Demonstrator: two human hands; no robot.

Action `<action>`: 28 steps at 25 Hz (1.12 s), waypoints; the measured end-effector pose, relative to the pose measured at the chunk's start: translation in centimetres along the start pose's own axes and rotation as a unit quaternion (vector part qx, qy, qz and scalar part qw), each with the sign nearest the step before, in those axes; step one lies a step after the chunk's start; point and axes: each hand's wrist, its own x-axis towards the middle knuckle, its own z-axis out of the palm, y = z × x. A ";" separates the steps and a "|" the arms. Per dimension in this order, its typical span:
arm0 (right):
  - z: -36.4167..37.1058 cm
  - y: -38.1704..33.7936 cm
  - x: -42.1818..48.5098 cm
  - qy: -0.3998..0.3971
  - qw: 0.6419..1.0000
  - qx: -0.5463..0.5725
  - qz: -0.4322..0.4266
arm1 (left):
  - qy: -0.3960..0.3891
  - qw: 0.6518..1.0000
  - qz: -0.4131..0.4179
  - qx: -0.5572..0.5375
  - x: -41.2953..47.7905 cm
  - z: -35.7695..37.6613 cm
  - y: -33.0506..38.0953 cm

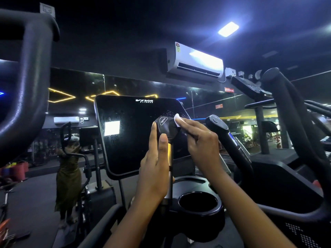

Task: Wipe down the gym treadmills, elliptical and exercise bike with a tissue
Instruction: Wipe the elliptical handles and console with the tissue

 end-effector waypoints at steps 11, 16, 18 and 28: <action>0.5 -5.7 -7.8 0.066 0.985 0.107 0.116 | -0.006 1.000 0.002 -0.006 0.1 -0.1 -0.1; 0.6 -2.7 -3.2 0.086 0.991 0.032 0.097 | -0.002 1.000 -0.002 -0.022 0.4 0.1 -0.8; 1.3 -2.7 -2.4 0.074 0.995 -0.004 0.062 | -0.001 1.000 0.001 -0.017 0.4 0.0 -0.8; -0.5 -4.7 -5.3 0.012 1.000 0.008 -0.008 | -0.015 1.000 0.016 0.005 0.5 -0.2 -1.2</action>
